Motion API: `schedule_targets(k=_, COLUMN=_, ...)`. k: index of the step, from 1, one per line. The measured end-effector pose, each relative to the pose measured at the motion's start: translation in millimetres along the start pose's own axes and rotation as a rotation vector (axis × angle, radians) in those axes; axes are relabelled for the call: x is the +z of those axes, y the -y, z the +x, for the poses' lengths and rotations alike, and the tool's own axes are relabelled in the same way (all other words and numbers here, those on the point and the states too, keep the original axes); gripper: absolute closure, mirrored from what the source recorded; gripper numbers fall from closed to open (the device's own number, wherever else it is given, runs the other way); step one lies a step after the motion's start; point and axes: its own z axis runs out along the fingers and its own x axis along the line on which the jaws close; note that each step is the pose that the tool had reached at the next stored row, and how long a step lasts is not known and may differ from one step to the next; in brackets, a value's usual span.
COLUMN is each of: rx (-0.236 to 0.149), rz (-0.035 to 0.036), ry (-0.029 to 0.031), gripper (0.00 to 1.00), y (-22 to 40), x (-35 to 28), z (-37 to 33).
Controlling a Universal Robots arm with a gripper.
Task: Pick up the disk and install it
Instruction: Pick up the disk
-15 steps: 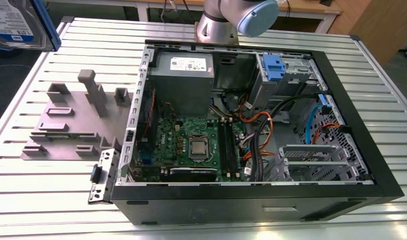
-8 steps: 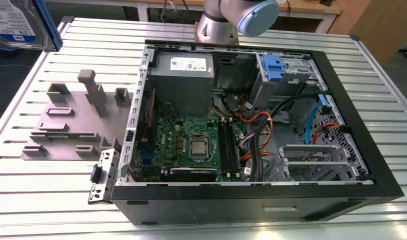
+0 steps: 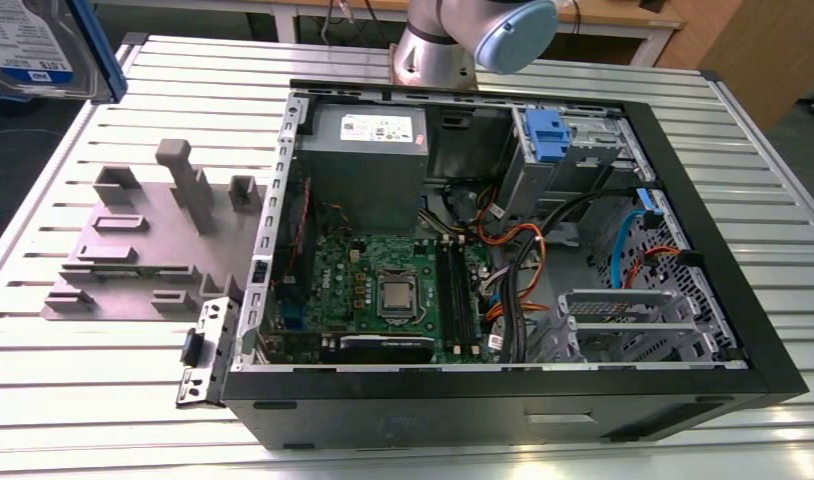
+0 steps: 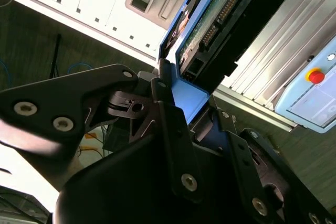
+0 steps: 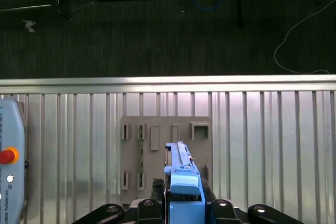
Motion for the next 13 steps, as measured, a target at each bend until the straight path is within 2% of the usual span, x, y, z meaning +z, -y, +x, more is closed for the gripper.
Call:
schedule_targets(k=6, rx=0.0, rz=0.0001, ry=-0.0073, gripper=0.64, y=4.3, x=0.7, z=4.4)
schedule_targets(k=13, rx=0.0, rz=0.0, ry=-0.0087, gripper=0.64, y=12.6, x=3.3, z=12.7)
